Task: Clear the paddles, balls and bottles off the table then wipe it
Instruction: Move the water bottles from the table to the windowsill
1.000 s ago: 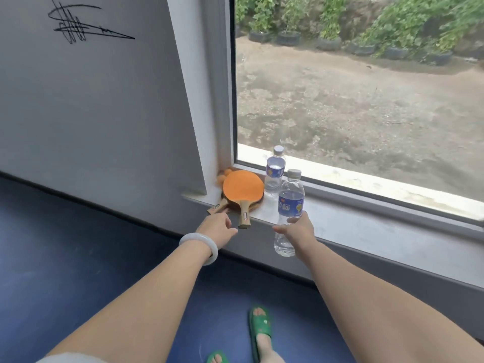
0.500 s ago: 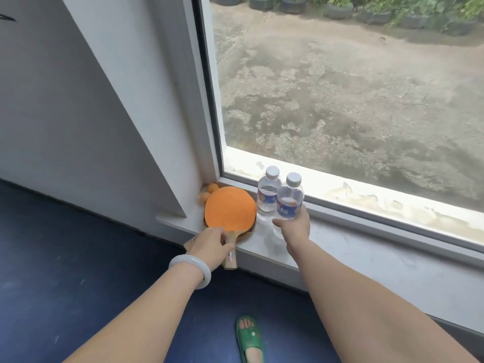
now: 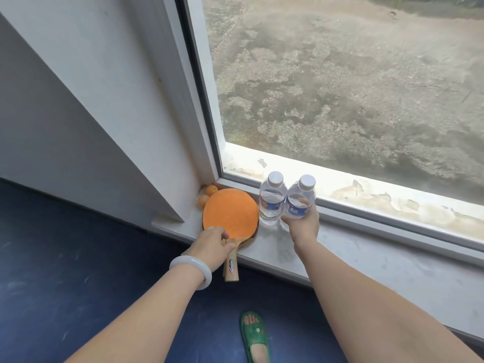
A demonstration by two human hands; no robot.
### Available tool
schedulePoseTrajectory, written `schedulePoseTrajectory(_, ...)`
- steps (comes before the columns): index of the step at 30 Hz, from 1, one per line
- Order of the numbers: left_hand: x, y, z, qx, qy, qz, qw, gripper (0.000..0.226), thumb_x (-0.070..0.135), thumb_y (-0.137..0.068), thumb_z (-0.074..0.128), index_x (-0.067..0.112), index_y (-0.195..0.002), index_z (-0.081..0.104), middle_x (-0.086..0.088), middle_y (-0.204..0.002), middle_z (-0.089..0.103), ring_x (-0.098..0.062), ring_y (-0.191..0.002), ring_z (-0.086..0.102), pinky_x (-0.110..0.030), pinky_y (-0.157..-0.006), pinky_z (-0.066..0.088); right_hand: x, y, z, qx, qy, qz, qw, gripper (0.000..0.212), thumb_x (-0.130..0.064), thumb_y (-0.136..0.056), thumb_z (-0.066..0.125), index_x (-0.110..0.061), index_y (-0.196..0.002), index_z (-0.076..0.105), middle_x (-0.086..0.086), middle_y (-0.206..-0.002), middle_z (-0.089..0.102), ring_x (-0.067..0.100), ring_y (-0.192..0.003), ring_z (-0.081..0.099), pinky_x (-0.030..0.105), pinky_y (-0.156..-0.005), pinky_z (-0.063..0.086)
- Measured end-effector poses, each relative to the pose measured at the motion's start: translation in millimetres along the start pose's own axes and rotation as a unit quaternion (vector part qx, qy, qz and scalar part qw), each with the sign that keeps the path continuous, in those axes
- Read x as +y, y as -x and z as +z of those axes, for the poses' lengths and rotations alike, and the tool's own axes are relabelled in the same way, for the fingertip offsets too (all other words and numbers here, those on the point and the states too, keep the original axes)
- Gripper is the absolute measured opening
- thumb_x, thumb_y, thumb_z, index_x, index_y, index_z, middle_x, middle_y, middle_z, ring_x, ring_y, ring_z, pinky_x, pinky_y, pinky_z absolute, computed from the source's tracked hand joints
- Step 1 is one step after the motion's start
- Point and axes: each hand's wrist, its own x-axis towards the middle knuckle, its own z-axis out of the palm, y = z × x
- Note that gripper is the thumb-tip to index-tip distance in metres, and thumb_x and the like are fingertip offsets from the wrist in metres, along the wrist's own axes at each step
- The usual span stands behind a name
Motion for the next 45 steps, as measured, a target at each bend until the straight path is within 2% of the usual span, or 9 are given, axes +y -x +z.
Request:
schedulePoseTrajectory(6,3.1,-2.4,2.6,-0.007,-0.009,0.008,1.000,0.027,0.037,-0.097,0.057,0.021,-0.119,0.055,0.004,-0.120,0.051,-0.014,-0.099,0.056,-0.034,-0.088,0.049,6.0,0.4,1.1,-0.003,0.006,-0.009,1.000,0.051,0.000,-0.063,0.082,-0.036,-0.089,0.056,-0.002,-0.100,0.069,0.018,-0.091,0.066,0.037,-0.080,0.055)
schedulePoseTrajectory(15,2.0,-0.8,6.6,-0.013,-0.022,0.020,0.999,0.026,0.036,-0.096,0.058,0.020,-0.117,0.056,0.003,-0.120,0.052,-0.018,-0.103,0.057,-0.041,-0.093,0.050,10.7,1.9,3.6,0.002,0.014,0.017,1.000,0.051,-0.006,-0.062,0.083,-0.027,-0.101,0.058,0.000,-0.104,0.067,0.021,-0.093,0.066,0.038,-0.080,0.055)
schedulePoseTrajectory(20,2.8,0.6,9.4,-0.017,-0.017,0.022,0.999,0.023,0.035,-0.096,0.059,0.021,-0.114,0.056,0.003,-0.118,0.052,-0.018,-0.101,0.057,-0.041,-0.093,0.050,14.3,9.0,-2.8,0.009,0.032,0.047,0.998,0.045,-0.003,-0.067,0.081,-0.026,-0.092,0.052,0.000,-0.100,0.062,0.022,-0.089,0.061,0.036,-0.078,0.051)
schedulePoseTrajectory(27,7.6,1.7,9.4,-0.017,-0.015,0.021,1.000,0.029,0.034,-0.096,0.060,0.018,-0.120,0.057,0.001,-0.122,0.052,-0.019,-0.106,0.057,-0.040,-0.096,0.049,25.0,19.0,-0.6,0.007,0.070,0.105,0.992,0.062,-0.010,-0.071,0.081,-0.014,-0.123,0.048,0.007,-0.127,0.054,0.029,-0.108,0.059,0.046,-0.094,0.052)
schedulePoseTrajectory(33,9.3,5.4,6.0,-0.007,-0.005,0.021,1.000,0.027,0.034,-0.096,0.059,0.019,-0.118,0.057,0.001,-0.120,0.053,-0.018,-0.103,0.058,-0.039,-0.093,0.050,19.9,34.9,9.3,0.010,0.099,0.151,0.984,0.062,-0.010,-0.073,0.079,-0.007,-0.125,0.045,0.013,-0.128,0.053,0.037,-0.112,0.057,0.051,-0.093,0.052)
schedulePoseTrajectory(36,6.9,9.0,2.6,-0.004,-0.002,0.018,1.000,0.024,0.035,-0.096,0.058,0.020,-0.115,0.056,0.001,-0.119,0.053,-0.018,-0.101,0.058,-0.039,-0.091,0.051,14.8,46.2,16.7,0.000,0.108,0.160,0.981,0.066,-0.011,-0.078,0.077,-0.006,-0.133,0.042,0.013,-0.134,0.049,0.037,-0.118,0.054,0.051,-0.096,0.050)
schedulePoseTrajectory(38,4.7,11.9,-0.5,-0.001,0.003,0.016,1.000,0.024,0.034,-0.097,0.057,0.020,-0.115,0.055,0.001,-0.120,0.053,-0.018,-0.101,0.058,-0.038,-0.091,0.051,9.3,54.7,20.9,-0.023,0.118,0.156,0.980,0.060,-0.012,-0.083,0.073,-0.005,-0.135,0.043,0.013,-0.135,0.050,0.036,-0.119,0.054,0.047,-0.096,0.049)
schedulePoseTrajectory(41,-0.5,16.7,-7.0,0.005,0.017,0.003,1.000,0.030,0.034,-0.097,0.057,0.019,-0.122,0.054,0.001,-0.123,0.052,-0.017,-0.102,0.058,-0.035,-0.090,0.051,0.4,64.9,27.9,-0.073,0.141,0.149,0.976,0.042,-0.014,-0.089,0.068,-0.006,-0.126,0.050,0.011,-0.124,0.057,0.031,-0.110,0.057,0.040,-0.092,0.049)
schedulePoseTrajectory(45,-12.3,27.1,-20.6,0.033,0.040,-0.027,0.998,0.025,0.033,-0.095,0.058,0.020,-0.116,0.055,0.001,-0.118,0.055,-0.018,-0.096,0.058,-0.035,-0.084,0.052,-20.7,77.5,48.1,-0.149,0.194,0.074,0.967,0.018,-0.020,-0.094,0.061,-0.009,-0.109,0.059,0.008,-0.111,0.064,0.024,-0.097,0.058,0.034,-0.085,0.048)
